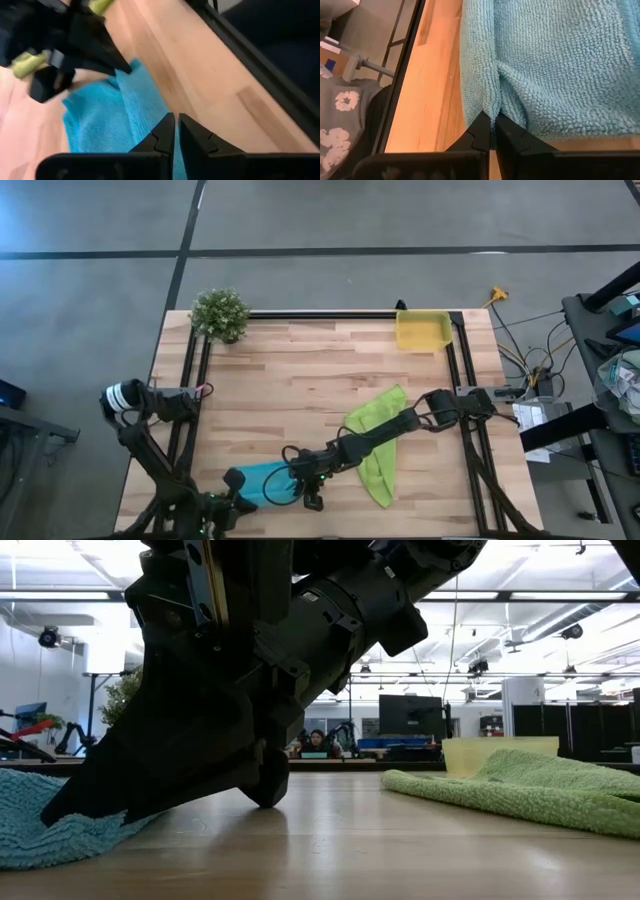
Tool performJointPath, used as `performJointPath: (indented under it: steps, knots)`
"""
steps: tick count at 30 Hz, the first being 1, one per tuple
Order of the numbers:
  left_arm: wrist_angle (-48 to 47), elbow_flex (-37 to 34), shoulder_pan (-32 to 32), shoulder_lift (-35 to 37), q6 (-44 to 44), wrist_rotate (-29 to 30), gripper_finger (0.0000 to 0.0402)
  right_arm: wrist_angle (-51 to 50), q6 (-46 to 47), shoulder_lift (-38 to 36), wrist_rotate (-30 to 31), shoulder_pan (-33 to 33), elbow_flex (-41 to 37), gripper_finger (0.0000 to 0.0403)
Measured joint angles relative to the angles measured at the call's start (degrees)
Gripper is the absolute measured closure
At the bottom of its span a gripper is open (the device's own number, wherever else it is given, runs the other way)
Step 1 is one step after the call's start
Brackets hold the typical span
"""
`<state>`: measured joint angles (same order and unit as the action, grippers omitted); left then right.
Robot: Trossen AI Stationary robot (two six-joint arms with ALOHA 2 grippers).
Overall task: Roll microfiber towels into tight, uniform cylinder then place into a basket
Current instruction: Roll the blue microfiber towel
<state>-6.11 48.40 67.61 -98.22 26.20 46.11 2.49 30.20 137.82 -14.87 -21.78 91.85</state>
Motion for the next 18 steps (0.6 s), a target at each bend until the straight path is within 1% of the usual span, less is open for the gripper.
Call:
performJointPath:
  steps: [3, 9, 11, 15, 18]
  knots:
    - [-0.2, 0.0, -0.2, 0.9, -0.3, 1.1, 0.0392, 0.0, 0.0, 0.0, 0.0, 0.0, 0.0, 0.0394]
    - [-0.5, -0.4, -0.8, -0.5, -1.0, 0.7, 0.0391, 0.1, -0.2, 0.0, 0.2, -0.3, 0.0, 0.0394]
    - [-0.4, -0.7, -0.9, -1.2, -0.7, -0.2, 0.0391, 0.1, -0.2, 0.0, 0.2, -0.3, 0.0, 0.0394]
    - [-1.0, -2.6, -1.0, -2.7, 4.1, -1.7, 0.0391, 0.2, -0.2, 0.0, 0.2, -0.3, 0.0, 0.0394]
    - [-2.9, -3.8, -1.1, -3.7, 9.9, -1.7, 0.0391, 0.2, -0.2, 0.0, 0.2, -0.4, 0.0, 0.0394]
